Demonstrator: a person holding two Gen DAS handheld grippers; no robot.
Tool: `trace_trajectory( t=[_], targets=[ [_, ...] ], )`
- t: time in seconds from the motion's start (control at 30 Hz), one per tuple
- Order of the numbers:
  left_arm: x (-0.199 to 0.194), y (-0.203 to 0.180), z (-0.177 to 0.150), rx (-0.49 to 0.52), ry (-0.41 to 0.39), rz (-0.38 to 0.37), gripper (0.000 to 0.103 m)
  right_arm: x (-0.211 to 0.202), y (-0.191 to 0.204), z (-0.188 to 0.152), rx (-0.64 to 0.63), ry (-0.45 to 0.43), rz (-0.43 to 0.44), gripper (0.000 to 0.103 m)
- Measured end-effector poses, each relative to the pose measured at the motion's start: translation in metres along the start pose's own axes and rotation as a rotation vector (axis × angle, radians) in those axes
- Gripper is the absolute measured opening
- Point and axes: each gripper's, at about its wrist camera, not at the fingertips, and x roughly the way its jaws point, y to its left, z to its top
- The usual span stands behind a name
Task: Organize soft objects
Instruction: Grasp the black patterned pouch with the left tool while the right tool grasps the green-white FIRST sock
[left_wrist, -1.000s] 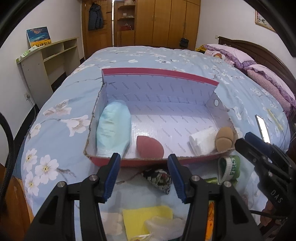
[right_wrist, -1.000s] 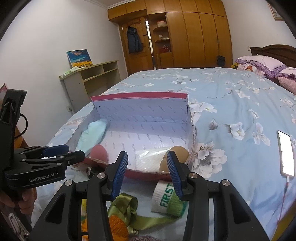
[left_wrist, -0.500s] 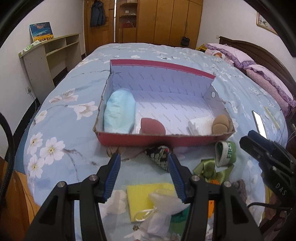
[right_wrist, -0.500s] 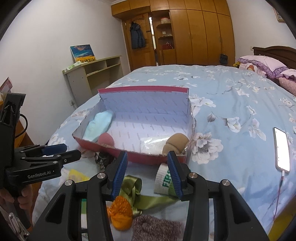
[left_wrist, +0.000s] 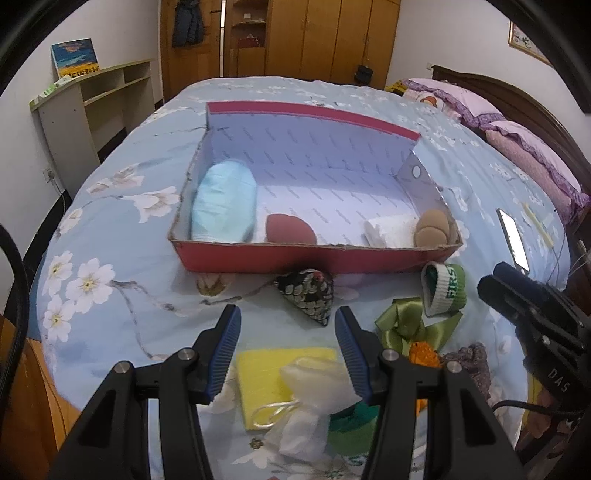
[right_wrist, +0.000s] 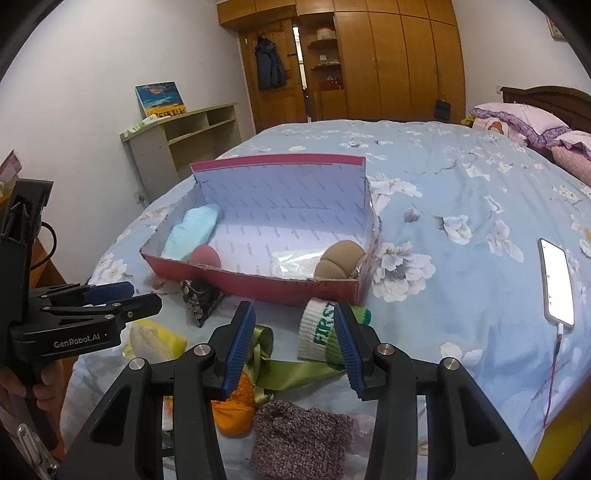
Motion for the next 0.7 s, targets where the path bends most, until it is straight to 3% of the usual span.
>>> trace_trajectory(
  t=[0.43,0.7],
  targets=[
    [0.029,-0.01,0.005,-0.005,0.022,-0.017,0.056,0.02,-0.018,-0.008,0.04,0.034,-0.043,0.046],
    [0.045,-0.015,0.008,0.011,0.031,-0.005,0.056,0.035,-0.026,-0.013,0.07,0.067,-0.051,0.055]
  ],
)
